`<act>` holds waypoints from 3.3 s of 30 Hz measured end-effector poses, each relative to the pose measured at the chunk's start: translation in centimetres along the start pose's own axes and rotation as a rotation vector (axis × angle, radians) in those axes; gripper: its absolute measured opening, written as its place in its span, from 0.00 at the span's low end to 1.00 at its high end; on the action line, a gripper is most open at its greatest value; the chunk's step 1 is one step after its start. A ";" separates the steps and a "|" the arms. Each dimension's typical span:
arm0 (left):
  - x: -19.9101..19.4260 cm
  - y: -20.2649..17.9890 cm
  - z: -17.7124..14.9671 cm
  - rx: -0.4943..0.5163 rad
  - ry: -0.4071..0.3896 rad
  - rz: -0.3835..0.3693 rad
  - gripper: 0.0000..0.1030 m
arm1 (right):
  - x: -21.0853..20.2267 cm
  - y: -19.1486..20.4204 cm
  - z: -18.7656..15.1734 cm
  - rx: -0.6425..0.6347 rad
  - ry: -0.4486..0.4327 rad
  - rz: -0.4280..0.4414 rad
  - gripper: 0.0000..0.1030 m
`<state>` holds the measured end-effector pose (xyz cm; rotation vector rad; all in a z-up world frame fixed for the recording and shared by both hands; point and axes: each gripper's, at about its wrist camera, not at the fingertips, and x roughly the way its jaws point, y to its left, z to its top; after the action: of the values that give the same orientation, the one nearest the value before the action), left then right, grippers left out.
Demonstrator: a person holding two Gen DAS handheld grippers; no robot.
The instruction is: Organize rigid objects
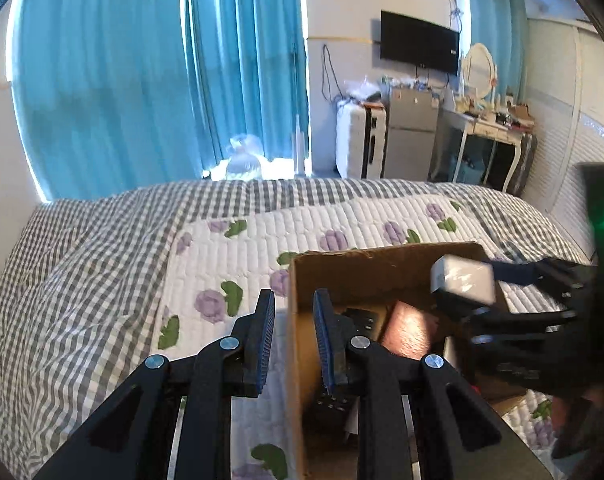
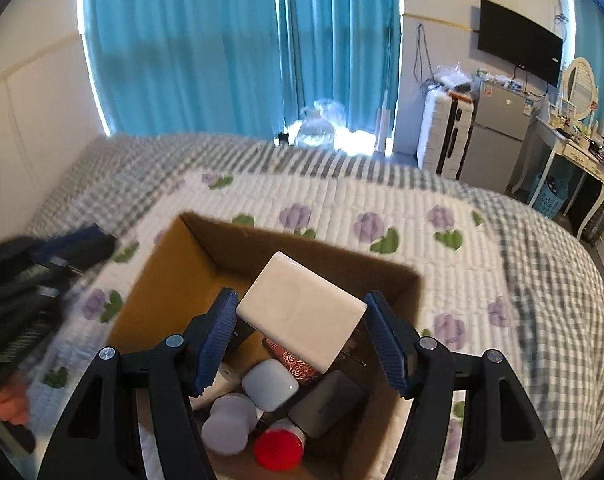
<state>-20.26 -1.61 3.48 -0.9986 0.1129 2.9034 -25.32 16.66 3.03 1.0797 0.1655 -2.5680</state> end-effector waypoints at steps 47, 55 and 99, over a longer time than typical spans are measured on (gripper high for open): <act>-16.9 -2.4 -8.1 -0.016 -0.443 0.107 0.99 | -22.1 3.5 -10.0 0.067 -0.521 -0.202 1.00; -11.1 -1.8 -12.2 -0.080 -0.293 0.083 0.99 | -14.3 0.2 -14.5 0.183 -0.406 -0.237 1.00; -11.4 -2.6 -13.5 -0.042 -0.311 0.059 0.99 | -12.6 1.6 -15.7 0.142 -0.374 -0.285 1.00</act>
<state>-2.84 -0.77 -0.22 -0.5445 0.0642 3.0830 -6.02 22.31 0.99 0.6363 0.0435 -3.0238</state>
